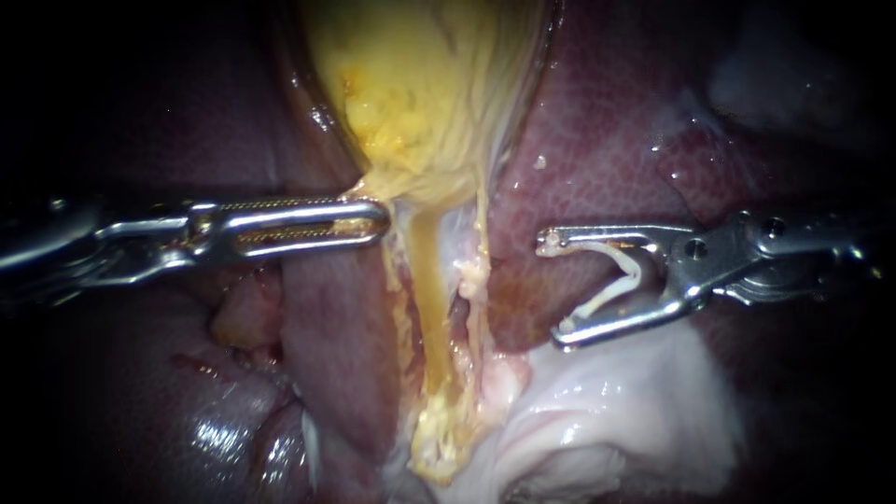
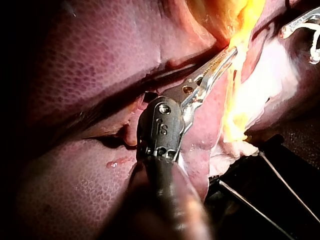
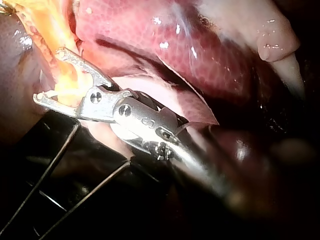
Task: Clipping first clip left tube
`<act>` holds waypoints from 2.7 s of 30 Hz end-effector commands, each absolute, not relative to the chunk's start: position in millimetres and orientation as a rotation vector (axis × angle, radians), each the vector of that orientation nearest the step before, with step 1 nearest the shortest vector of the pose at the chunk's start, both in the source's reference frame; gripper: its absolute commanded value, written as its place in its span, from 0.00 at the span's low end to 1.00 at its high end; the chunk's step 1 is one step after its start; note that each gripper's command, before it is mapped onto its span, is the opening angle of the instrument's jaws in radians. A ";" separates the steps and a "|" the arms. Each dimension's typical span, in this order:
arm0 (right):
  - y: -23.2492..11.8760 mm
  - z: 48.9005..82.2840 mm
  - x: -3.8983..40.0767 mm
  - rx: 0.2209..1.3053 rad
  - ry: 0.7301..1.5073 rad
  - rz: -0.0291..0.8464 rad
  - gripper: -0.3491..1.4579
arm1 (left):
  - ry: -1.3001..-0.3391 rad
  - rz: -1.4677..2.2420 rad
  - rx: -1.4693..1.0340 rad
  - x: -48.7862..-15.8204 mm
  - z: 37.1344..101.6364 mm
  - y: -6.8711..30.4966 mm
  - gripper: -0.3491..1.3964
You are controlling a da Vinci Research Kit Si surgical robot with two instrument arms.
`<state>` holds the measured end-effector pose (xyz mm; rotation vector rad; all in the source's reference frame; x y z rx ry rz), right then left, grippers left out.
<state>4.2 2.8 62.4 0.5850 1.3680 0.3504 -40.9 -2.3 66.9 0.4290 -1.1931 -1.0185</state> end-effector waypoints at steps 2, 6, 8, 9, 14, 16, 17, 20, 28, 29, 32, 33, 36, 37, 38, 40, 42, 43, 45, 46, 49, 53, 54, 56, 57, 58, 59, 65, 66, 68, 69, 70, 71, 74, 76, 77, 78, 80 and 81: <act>2.5 62.8 4.4 0.584 1.370 0.346 0.52 | -1.194 -1.016 0.434 -40.5 66.5 -2.1 0.00; 1.5 63.9 5.3 0.583 1.378 0.334 0.52 | -1.189 -1.028 0.435 -39.2 64.6 -1.3 0.00; 0.9 64.6 6.0 0.584 1.384 0.326 0.52 | -1.192 -1.036 0.437 -38.5 63.5 -0.7 0.00; 0.6 64.9 6.4 0.583 1.387 0.322 0.52 | -1.196 -1.042 0.435 -38.2 63.0 -0.5 0.00; -1.2 66.9 8.8 0.615 1.395 0.333 0.52 | -1.208 -1.056 0.432 -36.9 61.3 -0.3 0.00; -1.9 67.8 9.7 0.628 1.399 0.338 0.52 | -1.207 -1.058 0.431 -36.7 61.1 -0.4 0.00; -2.2 68.3 10.1 0.631 1.400 0.340 0.52 | -1.207 -1.058 0.430 -36.6 61.0 -0.5 0.00; -3.2 69.9 11.4 0.644 1.390 0.344 0.52 | -1.207 -1.059 0.428 -36.5 61.0 -0.8 0.00; -4.6 74.2 13.3 0.665 1.357 0.359 0.52 | -1.206 -1.060 0.425 -36.3 60.8 -1.2 0.00; -4.7 74.6 13.4 0.669 1.355 0.362 0.52 | -1.206 -1.060 0.424 -36.3 60.7 -1.2 0.00; -5.0 75.8 14.0 0.674 1.341 0.364 0.52 | -1.205 -1.061 0.423 -36.3 60.4 -1.4 0.00; -5.1 76.2 14.2 0.675 1.341 0.362 0.52 | -1.205 -1.063 0.420 -36.3 60.4 -1.4 0.00; -5.3 77.1 14.8 0.686 1.337 0.363 0.52 | -1.204 -1.064 0.419 -36.3 60.4 -1.5 0.00; -5.4 77.2 15.0 0.690 1.336 0.366 0.52 | -1.204 -1.064 0.418 -36.3 60.4 -1.5 0.00; -5.5 77.4 15.2 0.698 1.336 0.365 0.52 | -1.204 -1.064 0.418 -36.3 60.4 -1.5 0.00; -5.7 77.6 15.6 0.708 1.337 0.358 0.52 | -1.205 -1.063 0.420 -36.3 60.4 -1.5 0.00; -5.9 77.7 16.0 0.717 1.338 0.355 0.52 | -1.205 -1.063 0.420 -36.4 60.5 -1.5 0.00; -5.9 77.7 16.3 0.725 1.338 0.354 0.52 | -1.205 -1.063 0.420 -36.4 60.5 -1.5 0.00; -6.1 77.7 16.6 0.739 1.339 0.347 0.52 | -1.206 -1.061 0.421 -36.5 60.7 -1.5 0.00; -6.2 77.7 16.7 0.748 1.340 0.344 0.52 | -1.206 -1.061 0.421 -36.6 60.8 -1.5 0.00; -6.5 77.6 17.0 0.777 1.337 0.335 0.52 | -1.206 -1.061 0.419 -36.6 61.4 -1.4 0.00; -7.0 77.5 17.3 0.821 1.340 0.317 0.52 | -1.207 -1.058 0.418 -36.8 62.5 -1.3 0.00; -7.1 77.5 17.4 0.831 1.343 0.313 0.52 | -1.208 -1.057 0.417 -36.9 62.8 -1.3 0.00; -7.4 77.5 17.5 0.855 1.340 0.310 0.52 | -1.209 -1.055 0.418 -36.9 63.7 -1.2 0.00; -7.6 77.4 17.5 0.866 1.340 0.303 0.52 | -1.212 -1.055 0.416 -37.0 64.0 -1.1 0.00; -7.8 77.4 17.6 0.871 1.342 0.295 0.52 | -1.212 -1.055 0.415 -37.0 64.4 -1.0 0.00; -8.0 77.4 17.7 0.880 1.341 0.291 0.52 | -1.209 -1.054 0.415 -37.0 65.0 -0.9 0.00; -8.7 77.5 18.7 0.912 1.342 0.281 0.51 | -1.193 -1.048 0.413 -37.4 67.3 -0.5 0.00; -8.8 77.6 19.0 0.912 1.342 0.280 0.51 | -1.191 -1.046 0.415 -37.6 67.5 -0.5 0.00; -8.8 77.8 19.4 0.910 1.342 0.281 0.51 | -1.189 -1.043 0.418 -38.1 67.8 -0.5 0.00; -8.9 77.9 19.7 0.909 1.342 0.281 0.51 | -1.191 -1.040 0.422 -38.3 67.8 -0.5 0.00; -8.9 78.0 19.9 0.908 1.342 0.281 0.51 | -1.191 -1.039 0.423 -38.5 67.9 -0.5 0.00; -8.9 78.1 20.0 0.907 1.342 0.282 0.51 | -1.188 -1.039 0.423 -38.6 67.9 -0.5 0.00; -9.1 78.6 20.4 0.908 1.339 0.285 0.51 | -1.189 -1.038 0.425 -38.9 67.9 -0.4 0.00; -9.3 78.9 20.4 0.911 1.336 0.288 0.50 | -1.189 -1.039 0.425 -38.9 67.9 -0.4 0.00; -9.3 79.1 20.4 0.911 1.339 0.287 0.50 | -1.189 -1.039 0.425 -38.9 67.9 -0.4 0.00; -9.4 79.2 20.4 0.915 1.334 0.289 0.49 | -1.189 -1.039 0.425 -38.9 67.8 -0.4 0.00; -9.5 79.5 20.3 0.916 1.331 0.285 0.48 | -1.189 -1.039 0.425 -38.9 67.8 -0.4 0.00; -9.6 79.6 20.2 0.917 1.326 0.281 0.47 | -1.189 -1.039 0.425 -38.9 67.7 -0.4 0.00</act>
